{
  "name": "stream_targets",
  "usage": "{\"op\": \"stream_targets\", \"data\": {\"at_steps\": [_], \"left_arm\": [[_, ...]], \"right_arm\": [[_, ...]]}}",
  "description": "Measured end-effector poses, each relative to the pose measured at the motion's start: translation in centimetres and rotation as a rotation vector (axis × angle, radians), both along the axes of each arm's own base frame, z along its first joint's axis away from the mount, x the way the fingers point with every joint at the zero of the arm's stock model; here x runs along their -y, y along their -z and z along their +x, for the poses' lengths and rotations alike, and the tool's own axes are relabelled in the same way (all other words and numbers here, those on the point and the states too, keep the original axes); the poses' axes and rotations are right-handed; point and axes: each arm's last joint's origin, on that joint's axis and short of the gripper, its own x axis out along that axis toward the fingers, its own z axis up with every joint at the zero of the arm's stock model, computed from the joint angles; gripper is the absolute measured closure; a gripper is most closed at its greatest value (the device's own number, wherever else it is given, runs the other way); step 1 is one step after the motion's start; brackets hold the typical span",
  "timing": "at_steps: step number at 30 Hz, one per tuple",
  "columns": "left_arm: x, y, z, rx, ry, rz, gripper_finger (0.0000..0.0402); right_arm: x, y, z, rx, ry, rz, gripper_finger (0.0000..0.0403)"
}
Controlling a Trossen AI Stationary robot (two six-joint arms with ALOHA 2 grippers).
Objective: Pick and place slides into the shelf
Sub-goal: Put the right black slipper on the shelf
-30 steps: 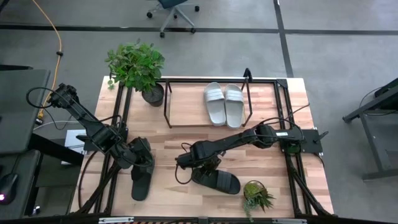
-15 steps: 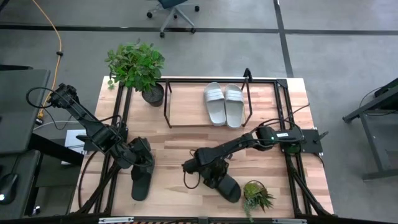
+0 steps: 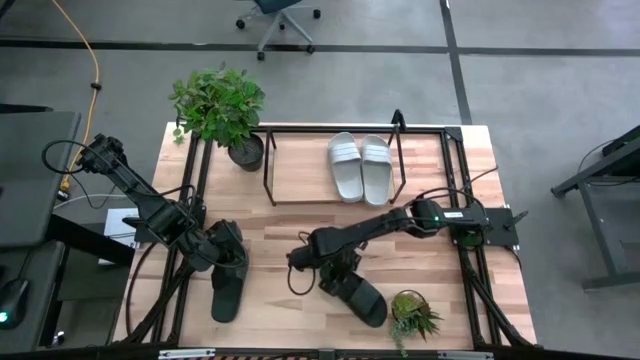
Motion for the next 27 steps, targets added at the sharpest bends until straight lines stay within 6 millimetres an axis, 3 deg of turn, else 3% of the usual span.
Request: {"op": "stream_targets", "data": {"at_steps": [7, 21, 27], "left_arm": [[0.0, 0.0, 0.0, 0.000, -0.001, 0.000, 0.0396], [0.0, 0.0, 0.0, 0.001, -0.003, -0.002, 0.0396], [0.0, 0.0, 0.0, 0.001, -0.003, -0.002, 0.0396]], "right_arm": [[-0.1, 1.0, -0.5, -0.056, 0.009, 0.036, 0.0292], [-0.2, 1.1, -0.6, -0.073, 0.031, 0.068, 0.0292], [-0.6, 2.9, -1.8, -0.177, 0.048, 0.104, 0.0293]]}}
